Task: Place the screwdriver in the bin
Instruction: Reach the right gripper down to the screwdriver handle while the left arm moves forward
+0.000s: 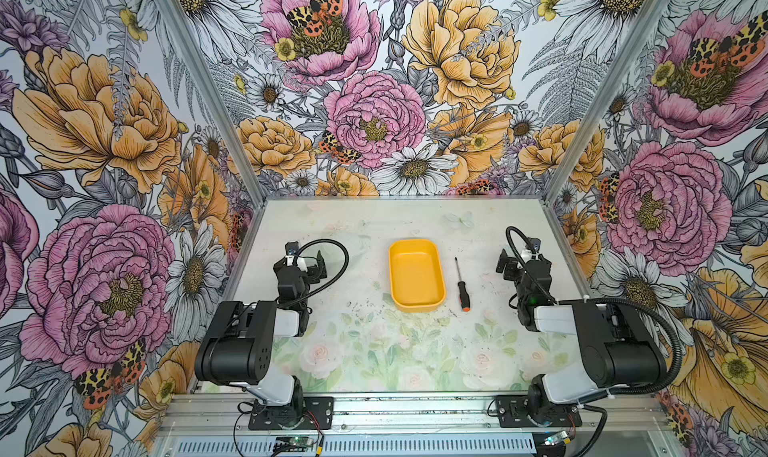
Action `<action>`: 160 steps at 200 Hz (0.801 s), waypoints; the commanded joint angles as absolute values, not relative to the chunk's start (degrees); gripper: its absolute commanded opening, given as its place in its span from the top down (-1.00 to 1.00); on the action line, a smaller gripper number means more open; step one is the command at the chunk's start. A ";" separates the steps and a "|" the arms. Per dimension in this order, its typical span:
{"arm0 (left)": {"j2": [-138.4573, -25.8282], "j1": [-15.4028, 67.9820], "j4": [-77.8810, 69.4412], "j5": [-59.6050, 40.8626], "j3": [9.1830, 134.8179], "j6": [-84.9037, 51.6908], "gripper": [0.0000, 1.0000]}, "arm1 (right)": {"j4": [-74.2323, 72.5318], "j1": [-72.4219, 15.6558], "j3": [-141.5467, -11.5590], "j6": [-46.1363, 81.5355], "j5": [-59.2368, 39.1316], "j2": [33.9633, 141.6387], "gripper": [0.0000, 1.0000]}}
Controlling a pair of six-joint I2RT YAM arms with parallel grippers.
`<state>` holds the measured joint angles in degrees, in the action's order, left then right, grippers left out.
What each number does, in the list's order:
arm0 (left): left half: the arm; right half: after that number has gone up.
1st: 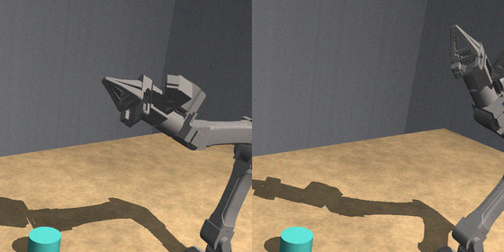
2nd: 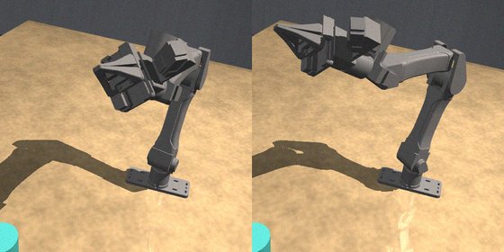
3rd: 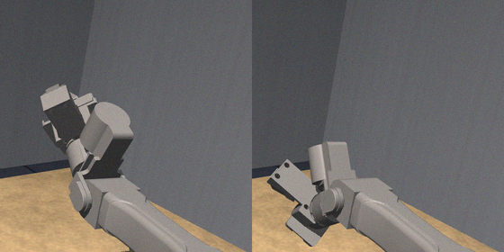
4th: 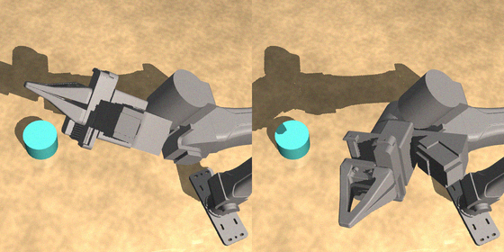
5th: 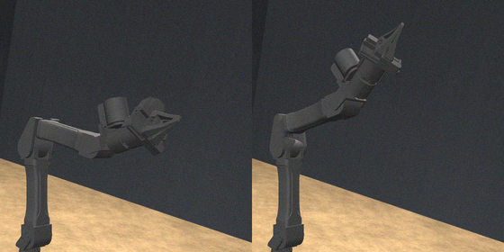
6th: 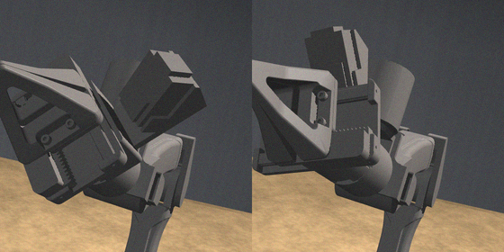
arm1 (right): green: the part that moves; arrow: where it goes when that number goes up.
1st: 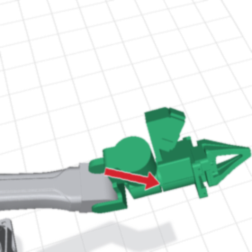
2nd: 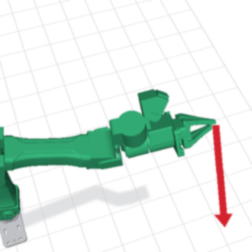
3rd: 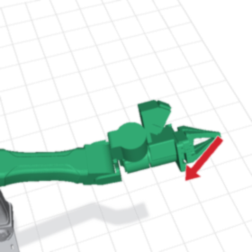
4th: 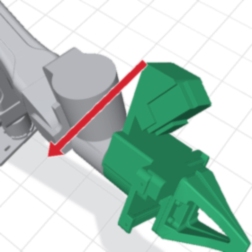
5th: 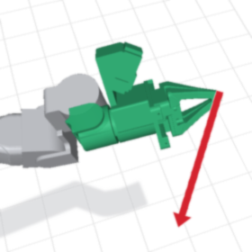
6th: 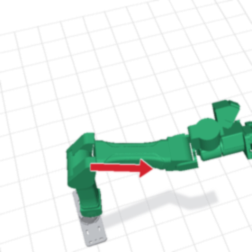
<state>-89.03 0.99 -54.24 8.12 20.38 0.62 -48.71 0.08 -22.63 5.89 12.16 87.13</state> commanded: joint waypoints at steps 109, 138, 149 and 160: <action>-83.71 1.69 -43.86 10.84 24.90 1.32 -0.98 | -46.13 -0.07 -23.40 6.23 14.69 85.09 -0.68; -77.26 3.01 -26.48 10.78 31.75 0.94 -0.98 | -30.27 -0.65 -30.51 5.12 13.43 80.75 -0.90; -75.70 3.31 -20.37 8.18 34.52 -1.14 -0.98 | -26.49 -0.94 -32.20 4.95 12.36 78.97 -0.93; -74.79 3.89 -15.58 4.36 37.07 -2.62 -0.97 | -23.39 -0.98 -33.29 6.01 10.83 77.17 -0.93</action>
